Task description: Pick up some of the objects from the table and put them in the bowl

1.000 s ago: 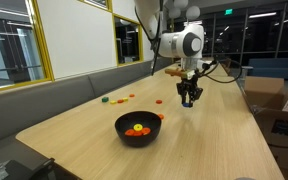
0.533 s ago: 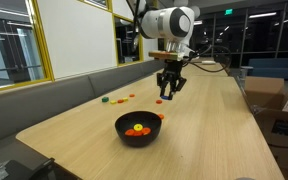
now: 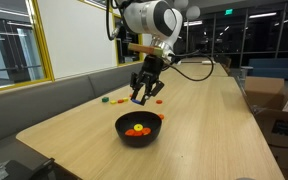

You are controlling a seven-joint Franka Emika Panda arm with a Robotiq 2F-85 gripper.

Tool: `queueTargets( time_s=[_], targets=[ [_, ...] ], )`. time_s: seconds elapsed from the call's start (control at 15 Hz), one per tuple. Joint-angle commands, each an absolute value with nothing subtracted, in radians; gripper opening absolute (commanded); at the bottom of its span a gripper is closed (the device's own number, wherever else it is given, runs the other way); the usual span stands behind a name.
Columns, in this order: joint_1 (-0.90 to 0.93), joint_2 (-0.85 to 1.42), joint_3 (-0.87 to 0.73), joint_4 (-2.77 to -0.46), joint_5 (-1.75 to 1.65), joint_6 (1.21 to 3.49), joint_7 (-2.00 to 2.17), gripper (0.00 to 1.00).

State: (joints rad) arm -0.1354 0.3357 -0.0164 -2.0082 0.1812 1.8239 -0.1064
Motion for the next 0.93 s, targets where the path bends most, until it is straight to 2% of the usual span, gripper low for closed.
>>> queueTargets(
  time_s=[0.0,0.07,0.13,0.2,0.4,0.87],
  targets=[
    [-0.131,0.284,-0.024,-2.084,0.205,1.789,-0.141,0.19],
    [-0.128,0.288,-0.027,-2.088,0.200,1.788,-0.126,0.68],
    [-0.127,0.289,-0.028,-2.091,0.198,1.790,-0.121,0.69],
    [-0.126,0.291,-0.029,-2.093,0.196,1.793,-0.117,0.75],
    [-0.121,0.280,-0.037,-2.102,0.193,1.853,-0.086,1.00],
    [-0.079,0.201,-0.043,-2.251,0.163,2.279,0.060,1.00]
  ],
)
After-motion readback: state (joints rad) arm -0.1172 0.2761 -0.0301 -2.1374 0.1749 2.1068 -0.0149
